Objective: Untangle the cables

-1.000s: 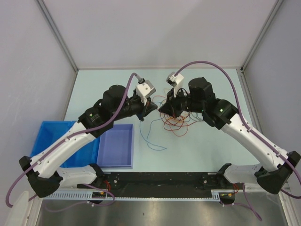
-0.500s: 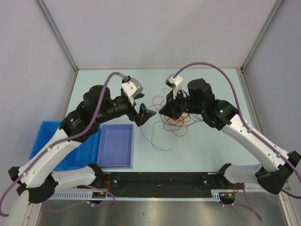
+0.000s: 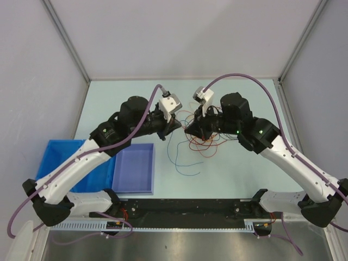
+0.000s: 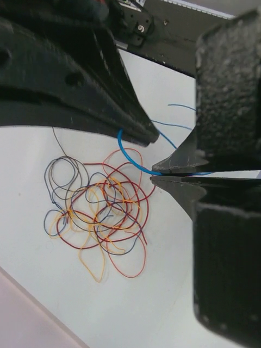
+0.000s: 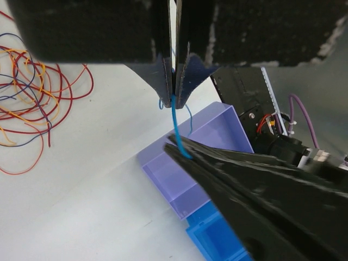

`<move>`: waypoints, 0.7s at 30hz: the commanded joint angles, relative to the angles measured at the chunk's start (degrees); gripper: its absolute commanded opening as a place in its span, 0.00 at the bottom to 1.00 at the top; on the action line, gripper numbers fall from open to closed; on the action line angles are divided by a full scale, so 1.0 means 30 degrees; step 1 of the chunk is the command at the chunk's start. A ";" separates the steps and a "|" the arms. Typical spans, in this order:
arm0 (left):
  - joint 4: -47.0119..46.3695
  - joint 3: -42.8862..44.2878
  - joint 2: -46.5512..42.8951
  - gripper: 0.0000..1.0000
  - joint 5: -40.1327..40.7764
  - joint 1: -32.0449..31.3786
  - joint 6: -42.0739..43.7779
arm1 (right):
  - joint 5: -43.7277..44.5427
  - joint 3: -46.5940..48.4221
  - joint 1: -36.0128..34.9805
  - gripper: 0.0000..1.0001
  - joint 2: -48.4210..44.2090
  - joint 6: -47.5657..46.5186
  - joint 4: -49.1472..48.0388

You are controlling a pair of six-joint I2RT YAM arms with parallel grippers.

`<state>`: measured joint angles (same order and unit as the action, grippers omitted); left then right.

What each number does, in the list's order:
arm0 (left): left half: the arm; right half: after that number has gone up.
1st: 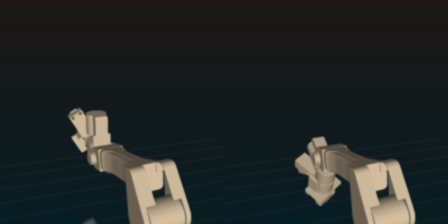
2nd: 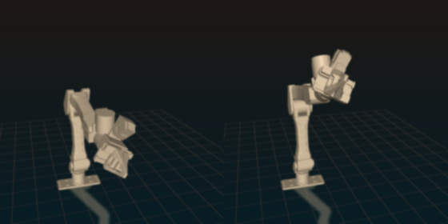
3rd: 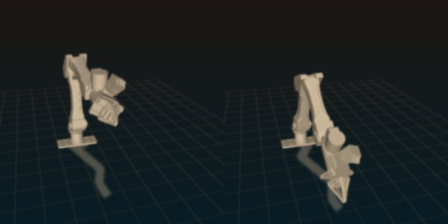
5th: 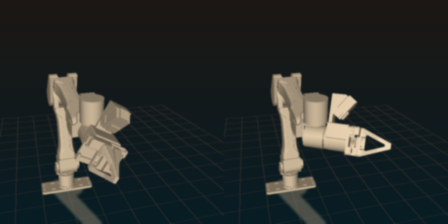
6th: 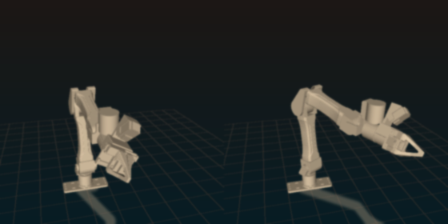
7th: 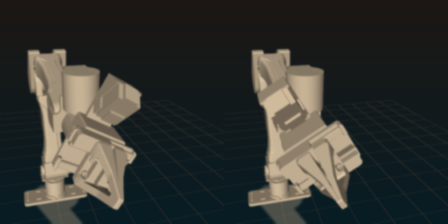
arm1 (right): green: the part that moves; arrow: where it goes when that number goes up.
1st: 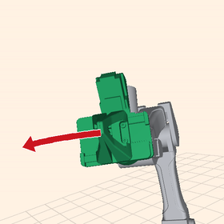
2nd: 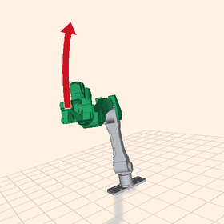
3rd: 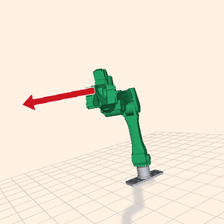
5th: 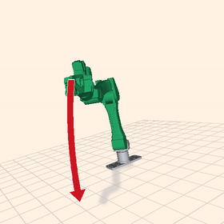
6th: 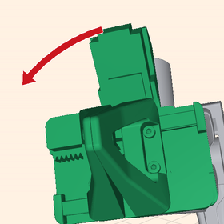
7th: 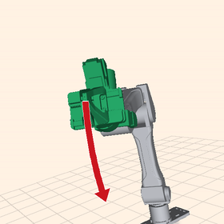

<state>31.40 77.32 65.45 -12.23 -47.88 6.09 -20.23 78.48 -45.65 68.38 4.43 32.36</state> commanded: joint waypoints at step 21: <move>0.2923 0.1445 -0.3123 0.00 1.6582 0.0519 -0.5135 | 1.0375 -0.0113 0.0187 1.00 0.0147 0.4178 -0.0590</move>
<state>37.78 80.68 58.98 25.43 -47.20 -5.43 7.88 78.46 -45.19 69.82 14.15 33.08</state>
